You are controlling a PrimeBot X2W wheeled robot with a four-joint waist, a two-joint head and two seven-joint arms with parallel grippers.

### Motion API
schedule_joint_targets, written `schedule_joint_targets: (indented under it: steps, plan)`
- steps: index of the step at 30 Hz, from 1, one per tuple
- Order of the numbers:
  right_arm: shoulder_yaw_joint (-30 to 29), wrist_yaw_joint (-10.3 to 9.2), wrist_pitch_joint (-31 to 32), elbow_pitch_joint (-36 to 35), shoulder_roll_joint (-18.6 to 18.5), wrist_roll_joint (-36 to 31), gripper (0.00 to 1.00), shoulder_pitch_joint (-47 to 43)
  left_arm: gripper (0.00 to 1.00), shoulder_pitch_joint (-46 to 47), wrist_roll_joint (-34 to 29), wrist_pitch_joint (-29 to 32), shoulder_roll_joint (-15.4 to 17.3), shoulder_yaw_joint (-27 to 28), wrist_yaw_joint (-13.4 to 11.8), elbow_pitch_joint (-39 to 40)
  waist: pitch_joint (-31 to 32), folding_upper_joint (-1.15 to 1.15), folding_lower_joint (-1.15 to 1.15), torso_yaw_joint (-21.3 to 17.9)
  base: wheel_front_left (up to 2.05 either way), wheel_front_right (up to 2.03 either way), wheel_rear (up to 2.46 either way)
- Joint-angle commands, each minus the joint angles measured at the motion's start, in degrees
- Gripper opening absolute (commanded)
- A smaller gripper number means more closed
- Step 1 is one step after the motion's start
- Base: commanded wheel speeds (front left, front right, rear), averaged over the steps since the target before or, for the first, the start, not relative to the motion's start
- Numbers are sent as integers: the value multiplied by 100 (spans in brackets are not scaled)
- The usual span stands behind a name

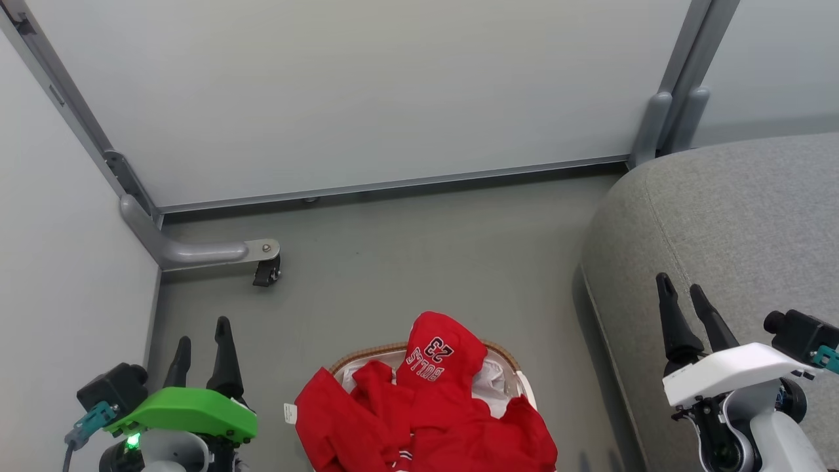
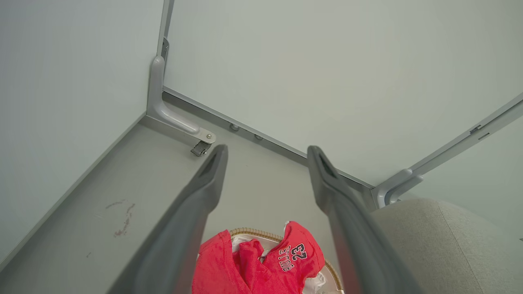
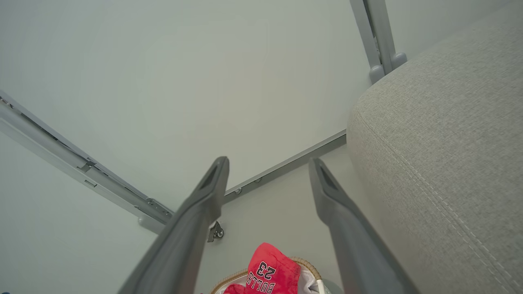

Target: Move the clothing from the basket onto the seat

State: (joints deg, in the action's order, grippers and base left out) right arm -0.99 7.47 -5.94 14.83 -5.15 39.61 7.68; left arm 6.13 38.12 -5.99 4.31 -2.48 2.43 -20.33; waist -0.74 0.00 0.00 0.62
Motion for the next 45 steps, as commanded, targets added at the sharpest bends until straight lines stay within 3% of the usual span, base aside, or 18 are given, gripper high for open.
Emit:
schedule_joint_targets:
  steps: [1, 30, 45]
  plan:
    - [18, 3, -68, -45, -51, -208, 100, 137, 100, 194, -218, -66, 62, -51, -40, 37, -1, 0, 0, 4, 0, 0, 0]
    - [165, 3, -494, 299, 20, -1976, 100, 106, 100, 171, -1813, -491, -57, -362, -111, -146, 21, 0, 0, 7, 0, 0, 0]
    - [214, 3, -681, 675, 71, -2722, 100, 41, 100, -35, -2393, -675, -127, -352, 11, -268, 60, 0, 0, 3, 0, 0, 0]
